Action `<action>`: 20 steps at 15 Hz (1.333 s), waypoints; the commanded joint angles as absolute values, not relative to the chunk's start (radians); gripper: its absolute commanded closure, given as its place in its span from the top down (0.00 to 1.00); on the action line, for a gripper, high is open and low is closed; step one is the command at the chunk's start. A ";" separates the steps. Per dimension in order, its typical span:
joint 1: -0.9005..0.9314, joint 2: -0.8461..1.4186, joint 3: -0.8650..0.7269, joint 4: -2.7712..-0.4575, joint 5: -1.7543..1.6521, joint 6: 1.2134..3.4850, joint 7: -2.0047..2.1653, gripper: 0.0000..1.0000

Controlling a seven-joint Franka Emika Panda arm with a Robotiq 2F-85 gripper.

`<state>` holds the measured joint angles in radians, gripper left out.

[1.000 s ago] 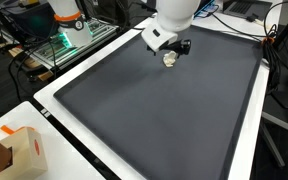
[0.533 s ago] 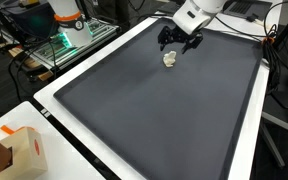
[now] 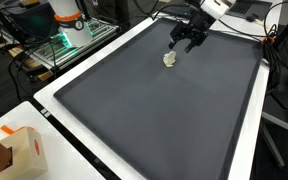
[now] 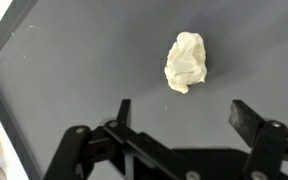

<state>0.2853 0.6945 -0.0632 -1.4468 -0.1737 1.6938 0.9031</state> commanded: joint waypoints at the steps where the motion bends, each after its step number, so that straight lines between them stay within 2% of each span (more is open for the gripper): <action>1: 0.343 0.758 -0.067 -1.372 -0.286 1.646 0.923 1.00; 20: 0.476 0.859 -0.055 -1.333 -0.478 1.477 1.093 1.00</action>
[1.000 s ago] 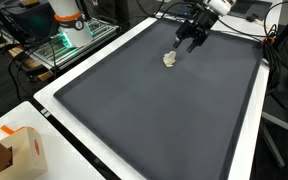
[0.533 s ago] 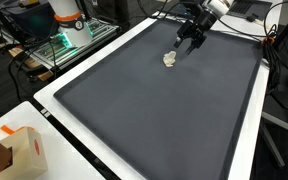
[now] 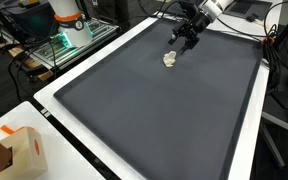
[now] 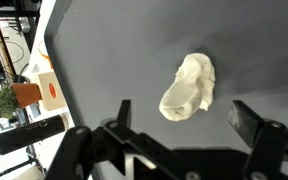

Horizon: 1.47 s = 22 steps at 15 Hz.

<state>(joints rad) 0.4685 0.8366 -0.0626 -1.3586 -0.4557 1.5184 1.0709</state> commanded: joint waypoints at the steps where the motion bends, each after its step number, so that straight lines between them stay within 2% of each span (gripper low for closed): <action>1: 0.476 0.858 -0.052 -1.335 -0.477 1.475 1.094 1.00; 22: 0.432 0.809 -0.009 -1.391 -0.439 1.522 0.973 1.00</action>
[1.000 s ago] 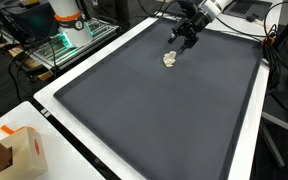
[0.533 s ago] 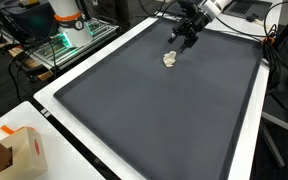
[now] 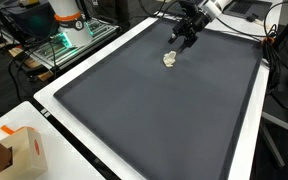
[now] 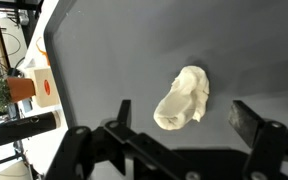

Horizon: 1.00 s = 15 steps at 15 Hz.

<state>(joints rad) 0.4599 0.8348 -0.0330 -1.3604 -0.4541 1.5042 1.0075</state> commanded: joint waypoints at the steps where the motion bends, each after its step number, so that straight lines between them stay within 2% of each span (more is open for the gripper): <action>1: 0.426 0.802 -0.005 -1.396 -0.433 1.528 0.959 1.00; 7: 0.376 0.742 0.020 -1.437 -0.375 1.577 0.871 1.00; 15: 0.255 0.597 0.054 -1.549 -0.147 1.754 0.650 1.00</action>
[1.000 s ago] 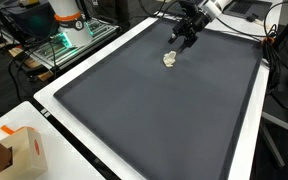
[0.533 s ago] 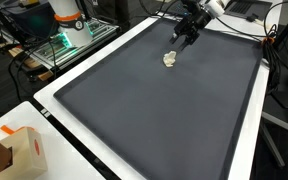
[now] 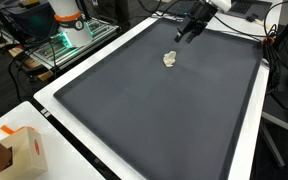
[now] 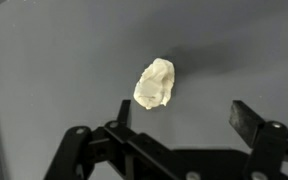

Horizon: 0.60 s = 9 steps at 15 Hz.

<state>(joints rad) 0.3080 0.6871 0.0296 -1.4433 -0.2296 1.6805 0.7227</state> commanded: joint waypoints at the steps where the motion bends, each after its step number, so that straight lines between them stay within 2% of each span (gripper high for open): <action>1: 0.245 0.579 0.050 -1.563 -0.121 1.760 0.636 1.00; 5: 0.201 0.498 0.041 -1.623 -0.025 1.765 0.566 1.00; 9: 0.168 0.400 0.031 -1.723 0.013 1.860 0.491 1.00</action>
<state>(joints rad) 0.1944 0.5038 0.0321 -1.5890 -0.0224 1.7561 0.5474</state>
